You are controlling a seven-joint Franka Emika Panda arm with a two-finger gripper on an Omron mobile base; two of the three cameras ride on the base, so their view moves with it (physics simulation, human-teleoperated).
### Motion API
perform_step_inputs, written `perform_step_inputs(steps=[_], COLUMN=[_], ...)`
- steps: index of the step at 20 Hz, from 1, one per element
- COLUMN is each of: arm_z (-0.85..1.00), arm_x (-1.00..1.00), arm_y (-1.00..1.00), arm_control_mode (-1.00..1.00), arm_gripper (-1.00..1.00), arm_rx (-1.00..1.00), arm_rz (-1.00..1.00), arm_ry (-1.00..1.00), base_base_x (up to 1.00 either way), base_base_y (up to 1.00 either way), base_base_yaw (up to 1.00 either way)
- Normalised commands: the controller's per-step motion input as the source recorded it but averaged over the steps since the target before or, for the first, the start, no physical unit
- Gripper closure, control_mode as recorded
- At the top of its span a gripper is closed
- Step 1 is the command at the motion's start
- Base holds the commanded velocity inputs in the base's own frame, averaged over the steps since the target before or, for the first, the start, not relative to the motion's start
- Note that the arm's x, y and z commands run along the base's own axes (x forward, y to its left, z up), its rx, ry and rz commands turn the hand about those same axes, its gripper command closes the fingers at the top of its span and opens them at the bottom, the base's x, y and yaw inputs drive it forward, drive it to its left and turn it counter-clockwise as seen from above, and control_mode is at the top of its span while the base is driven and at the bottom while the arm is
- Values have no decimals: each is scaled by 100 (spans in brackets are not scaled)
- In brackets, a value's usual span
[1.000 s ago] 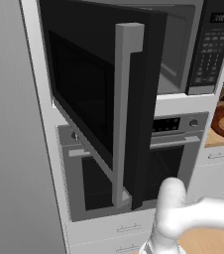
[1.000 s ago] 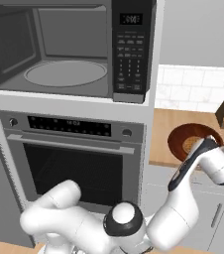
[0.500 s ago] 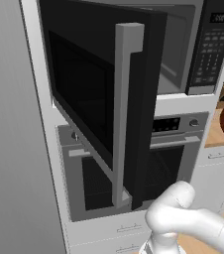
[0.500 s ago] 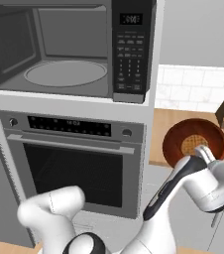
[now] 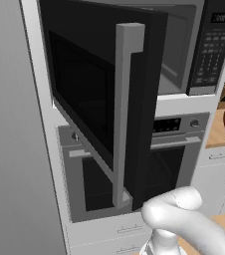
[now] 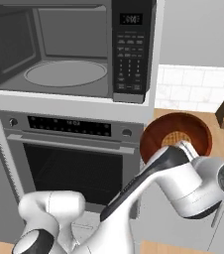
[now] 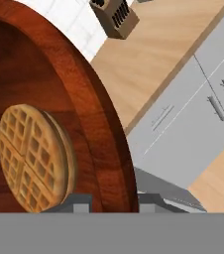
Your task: Open the microwave, place the bowl with waffle inside the microwave, then close the microwave door and turn it on.
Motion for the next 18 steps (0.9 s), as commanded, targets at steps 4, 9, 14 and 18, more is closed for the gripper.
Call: perform_step_inputs(steps=[4,9,14,18], arm_z=[51,51,43,27], arm_x=[-100,-100,-45,29], arm_y=[100,100,100,100], arm_control_mode=[-100,-100,-100,-100], arm_gripper=[100,100,100,100], arm_rx=[2,4,1,0], arm_rz=[23,21,10,3], arm_ry=[19,5,0,-2], base_base_x=[0,0,0,0], base_base_y=[0,0,0,0], base_base_yaw=[0,0,0,0])
